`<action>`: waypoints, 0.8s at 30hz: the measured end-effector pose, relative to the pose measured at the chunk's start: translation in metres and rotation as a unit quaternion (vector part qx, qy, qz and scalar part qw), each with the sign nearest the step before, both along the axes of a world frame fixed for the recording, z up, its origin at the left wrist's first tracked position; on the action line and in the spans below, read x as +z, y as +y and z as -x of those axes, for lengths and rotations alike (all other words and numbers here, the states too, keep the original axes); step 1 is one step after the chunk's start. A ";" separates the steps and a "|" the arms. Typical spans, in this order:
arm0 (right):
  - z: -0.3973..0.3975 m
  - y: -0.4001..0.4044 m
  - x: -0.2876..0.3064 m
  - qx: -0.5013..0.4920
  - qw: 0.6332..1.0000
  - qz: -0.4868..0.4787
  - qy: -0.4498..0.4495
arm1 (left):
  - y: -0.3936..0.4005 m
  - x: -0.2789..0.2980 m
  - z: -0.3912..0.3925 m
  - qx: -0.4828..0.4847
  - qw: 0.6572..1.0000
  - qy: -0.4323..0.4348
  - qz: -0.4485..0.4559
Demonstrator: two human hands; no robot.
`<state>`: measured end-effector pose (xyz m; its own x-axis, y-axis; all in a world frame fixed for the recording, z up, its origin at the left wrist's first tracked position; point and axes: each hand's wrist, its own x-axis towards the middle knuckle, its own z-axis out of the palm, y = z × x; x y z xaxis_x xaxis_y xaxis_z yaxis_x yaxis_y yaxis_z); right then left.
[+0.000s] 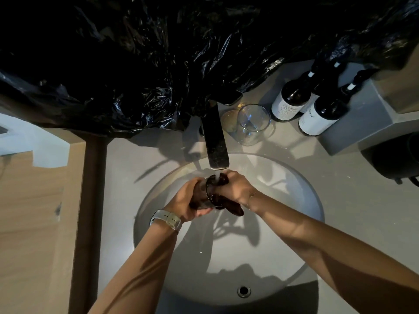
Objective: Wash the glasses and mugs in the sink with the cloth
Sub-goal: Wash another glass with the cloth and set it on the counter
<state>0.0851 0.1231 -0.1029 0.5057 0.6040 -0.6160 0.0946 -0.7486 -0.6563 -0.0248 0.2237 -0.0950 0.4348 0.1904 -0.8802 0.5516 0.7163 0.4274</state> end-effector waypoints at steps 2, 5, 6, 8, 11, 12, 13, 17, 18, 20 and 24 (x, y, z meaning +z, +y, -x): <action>0.003 -0.004 0.006 0.025 0.997 -0.066 -0.031 | 0.001 -0.003 0.001 0.000 0.999 0.042 0.020; -0.006 -0.007 0.014 0.064 0.984 -0.112 -0.123 | -0.003 -0.005 -0.002 -0.017 0.998 0.047 0.049; -0.010 -0.005 0.015 0.051 0.986 -0.101 -0.125 | -0.004 -0.005 -0.003 -0.019 0.998 0.042 0.045; -0.015 0.000 0.014 0.008 0.994 -0.059 -0.097 | -0.008 0.000 -0.005 -0.002 0.999 0.018 0.029; -0.016 -0.003 0.017 -0.074 0.991 0.056 0.094 | -0.012 -0.007 -0.008 0.035 0.998 -0.031 -0.047; -0.012 -0.005 0.021 -0.101 0.975 0.083 0.181 | -0.011 -0.007 -0.009 0.049 0.995 -0.037 -0.075; -0.008 -0.006 0.024 -0.098 0.970 0.080 0.206 | -0.009 -0.007 -0.010 0.059 0.993 -0.039 -0.090; -0.006 0.000 0.024 0.008 1.000 -0.010 -0.018 | -0.003 0.000 -0.008 0.038 0.999 -0.032 -0.015; -0.009 0.000 0.028 0.041 0.997 -0.034 -0.061 | -0.003 0.000 -0.007 0.013 1.000 -0.017 -0.001; -0.016 -0.001 0.034 0.161 0.977 -0.054 -0.128 | -0.006 -0.001 -0.005 -0.017 0.999 0.032 0.023; -0.016 -0.002 0.029 0.134 0.984 -0.052 -0.104 | -0.014 -0.004 -0.004 0.014 0.999 0.022 0.027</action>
